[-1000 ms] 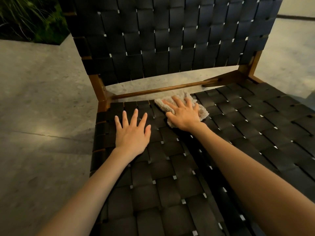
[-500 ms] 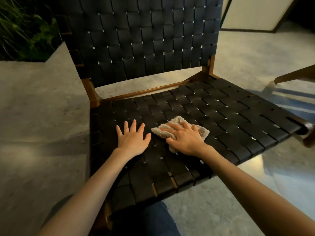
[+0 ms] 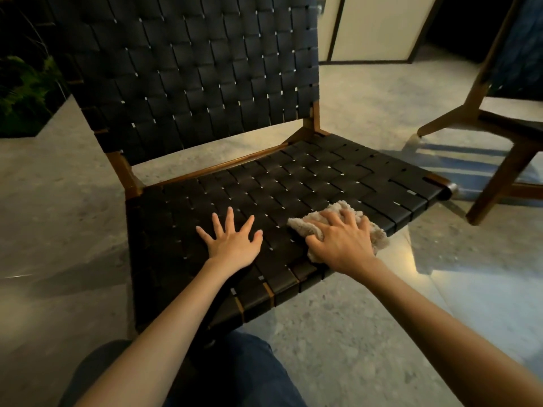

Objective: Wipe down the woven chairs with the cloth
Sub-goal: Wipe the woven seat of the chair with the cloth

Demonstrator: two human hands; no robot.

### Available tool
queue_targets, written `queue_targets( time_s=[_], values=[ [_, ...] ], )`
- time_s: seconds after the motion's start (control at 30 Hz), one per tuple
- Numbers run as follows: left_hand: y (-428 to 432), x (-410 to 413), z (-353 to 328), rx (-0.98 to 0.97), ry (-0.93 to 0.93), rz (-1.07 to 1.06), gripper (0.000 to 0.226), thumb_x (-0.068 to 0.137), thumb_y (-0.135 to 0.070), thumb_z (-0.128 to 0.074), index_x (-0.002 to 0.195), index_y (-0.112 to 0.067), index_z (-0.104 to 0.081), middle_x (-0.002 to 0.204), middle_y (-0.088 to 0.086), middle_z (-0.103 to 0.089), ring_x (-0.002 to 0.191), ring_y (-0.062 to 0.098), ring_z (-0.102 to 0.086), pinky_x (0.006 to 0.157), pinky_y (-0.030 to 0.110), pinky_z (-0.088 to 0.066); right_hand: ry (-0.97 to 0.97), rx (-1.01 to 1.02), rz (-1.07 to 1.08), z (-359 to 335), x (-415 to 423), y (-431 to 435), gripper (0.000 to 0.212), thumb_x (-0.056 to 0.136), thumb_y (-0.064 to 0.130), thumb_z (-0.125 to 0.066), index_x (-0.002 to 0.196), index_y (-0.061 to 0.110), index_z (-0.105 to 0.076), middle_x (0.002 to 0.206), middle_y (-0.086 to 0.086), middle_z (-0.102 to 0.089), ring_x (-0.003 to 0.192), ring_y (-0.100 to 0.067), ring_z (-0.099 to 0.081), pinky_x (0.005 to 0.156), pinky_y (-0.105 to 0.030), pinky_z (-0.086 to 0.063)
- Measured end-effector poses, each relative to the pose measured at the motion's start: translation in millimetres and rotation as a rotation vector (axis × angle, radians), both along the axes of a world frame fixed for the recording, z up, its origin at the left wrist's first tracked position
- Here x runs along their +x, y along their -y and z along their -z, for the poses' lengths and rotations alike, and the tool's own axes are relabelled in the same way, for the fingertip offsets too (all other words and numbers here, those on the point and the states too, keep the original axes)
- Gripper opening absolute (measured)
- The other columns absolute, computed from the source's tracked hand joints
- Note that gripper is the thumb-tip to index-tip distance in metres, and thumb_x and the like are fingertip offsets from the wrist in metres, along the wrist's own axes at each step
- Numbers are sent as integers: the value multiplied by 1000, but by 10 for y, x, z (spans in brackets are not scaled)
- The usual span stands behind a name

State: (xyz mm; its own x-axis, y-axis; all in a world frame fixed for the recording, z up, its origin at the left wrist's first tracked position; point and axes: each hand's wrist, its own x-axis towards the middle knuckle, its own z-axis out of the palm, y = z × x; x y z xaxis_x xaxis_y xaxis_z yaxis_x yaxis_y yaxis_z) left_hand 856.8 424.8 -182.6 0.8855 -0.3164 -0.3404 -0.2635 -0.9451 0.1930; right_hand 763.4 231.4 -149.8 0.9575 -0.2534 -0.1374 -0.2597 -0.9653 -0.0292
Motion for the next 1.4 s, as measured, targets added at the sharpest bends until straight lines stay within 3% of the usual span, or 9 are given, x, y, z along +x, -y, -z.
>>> queue_targets(
  time_s=[0.23, 0.47, 0.6, 0.87, 1.07, 1.4],
  values=[
    [74, 197, 103, -16, 54, 16, 54, 98, -55, -18, 149, -39, -9, 158, 1, 18, 141, 32, 25, 109, 56, 16, -139, 67, -111, 222, 549, 121, 55, 92, 59, -21, 146, 51, -13, 160, 5, -8, 146, -31, 2, 112, -57, 3],
    [131, 641, 314, -22, 106, 10, 55, 98, -52, -19, 150, -36, -8, 160, 0, 3, 146, 28, 9, 114, 49, 9, -128, 94, -166, 560, 1500, 16, 56, 95, 55, -19, 148, 47, -5, 161, 3, 1, 146, -31, 11, 111, -59, 11],
    [180, 922, 452, -38, 174, -14, 60, 98, -53, -20, 151, -28, -6, 160, 5, 4, 146, 25, 8, 115, 47, 8, -86, 109, -196, 756, 2087, -40, 55, 96, 53, -18, 148, 46, -1, 161, 3, 4, 145, -31, 14, 111, -59, 14],
    [247, 1419, 606, -22, 218, -8, 64, 96, -56, -17, 151, -28, 0, 159, 8, 10, 144, 30, 15, 112, 55, 11, -8, 154, -240, 954, 2934, -54, 56, 95, 55, -20, 148, 46, -5, 161, 2, 1, 145, -31, 14, 110, -59, 14],
    [261, 1509, 701, -20, 245, 8, 65, 94, -55, -14, 151, -27, 2, 159, 6, 10, 144, 33, 15, 108, 61, 13, 71, 85, -144, 984, 3107, 129, 56, 94, 55, -23, 148, 42, -18, 160, -1, -9, 146, -32, 6, 112, -59, 11],
    [294, 1318, 574, -59, 171, 34, 58, 98, -52, -17, 151, -31, -4, 160, 4, 5, 145, 32, 12, 111, 56, 12, -27, 88, -98, 783, 2474, 195, 57, 94, 55, -26, 148, 45, -14, 160, 1, -9, 146, -32, -4, 114, -54, 0]
  ],
)
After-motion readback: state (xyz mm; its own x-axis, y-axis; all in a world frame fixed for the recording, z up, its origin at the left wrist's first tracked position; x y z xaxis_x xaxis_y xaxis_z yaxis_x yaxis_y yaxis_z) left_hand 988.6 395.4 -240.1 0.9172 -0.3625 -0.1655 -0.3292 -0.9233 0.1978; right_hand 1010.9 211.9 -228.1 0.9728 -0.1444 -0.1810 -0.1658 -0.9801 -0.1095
